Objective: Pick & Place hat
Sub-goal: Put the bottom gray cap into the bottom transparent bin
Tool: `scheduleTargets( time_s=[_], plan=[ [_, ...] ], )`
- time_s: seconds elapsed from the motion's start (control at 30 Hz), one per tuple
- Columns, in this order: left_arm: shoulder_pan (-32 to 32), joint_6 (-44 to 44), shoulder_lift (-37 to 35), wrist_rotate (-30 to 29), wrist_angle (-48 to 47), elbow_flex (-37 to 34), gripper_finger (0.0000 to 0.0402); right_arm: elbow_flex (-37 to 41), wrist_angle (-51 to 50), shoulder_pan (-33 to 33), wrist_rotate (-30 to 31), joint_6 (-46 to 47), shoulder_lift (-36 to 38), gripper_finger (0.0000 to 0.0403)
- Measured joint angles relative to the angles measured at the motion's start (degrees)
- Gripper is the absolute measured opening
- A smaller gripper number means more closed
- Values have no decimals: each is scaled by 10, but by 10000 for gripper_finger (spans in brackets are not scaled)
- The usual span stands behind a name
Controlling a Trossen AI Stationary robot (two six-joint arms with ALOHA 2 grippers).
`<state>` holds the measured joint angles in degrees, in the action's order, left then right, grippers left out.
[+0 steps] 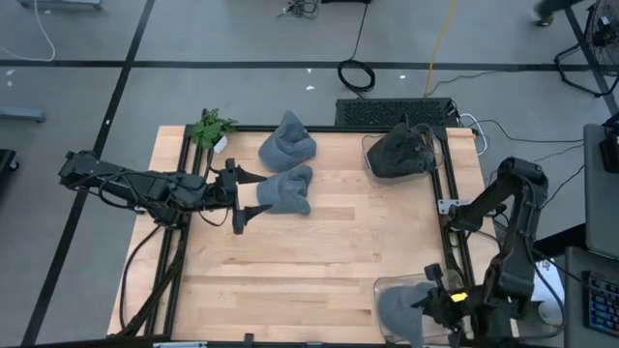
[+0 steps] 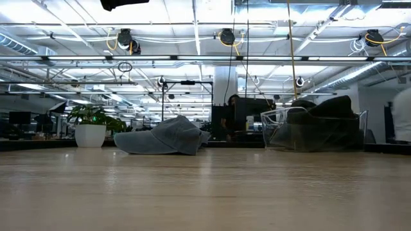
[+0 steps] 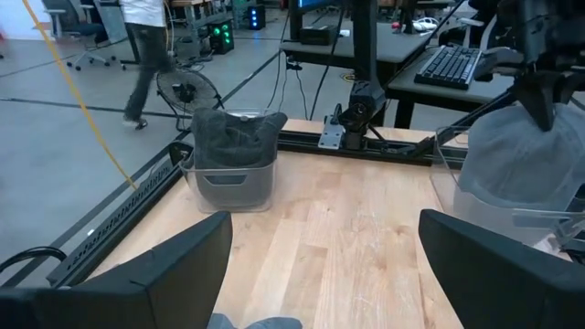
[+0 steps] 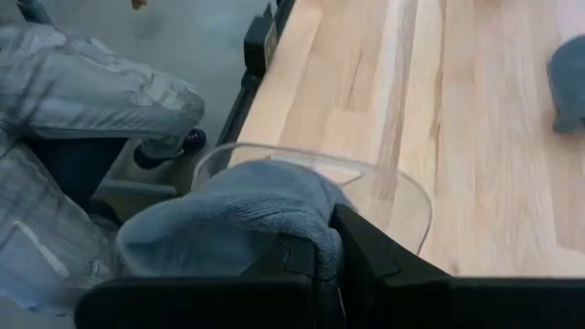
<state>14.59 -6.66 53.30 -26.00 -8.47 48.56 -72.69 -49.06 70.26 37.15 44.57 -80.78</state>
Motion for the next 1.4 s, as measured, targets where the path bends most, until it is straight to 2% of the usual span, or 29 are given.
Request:
scheduleTargets(
  time_s=[0.2, 0.63, 0.9, 1.07, 1.2, 1.3, 1.4],
  plan=[
    [0, 0, 0, 0, 0, 0, 361, 0, -32, 0, -21, 59, -9, 9],
    [0, 0, 0, 0, 0, 0, 361, 0, -157, 0, -164, 261, 2, 11],
    [0, 0, 0, 0, 0, 0, 361, 0, -259, -1, -177, 309, 2, 10],
    [0, 0, 0, 0, 0, 0, 361, 0, -268, -2, -147, 307, 1, 10],
    [0, 0, 0, 0, 0, 0, 361, 17, -211, -2, -145, 246, 0, 10],
    [0, 0, 0, 0, 0, 0, 361, 38, -149, -2, -155, 197, 0, 10],
    [0, 0, 0, 0, 0, 0, 361, 60, -120, -2, -190, 199, 0, 10]
  ],
)
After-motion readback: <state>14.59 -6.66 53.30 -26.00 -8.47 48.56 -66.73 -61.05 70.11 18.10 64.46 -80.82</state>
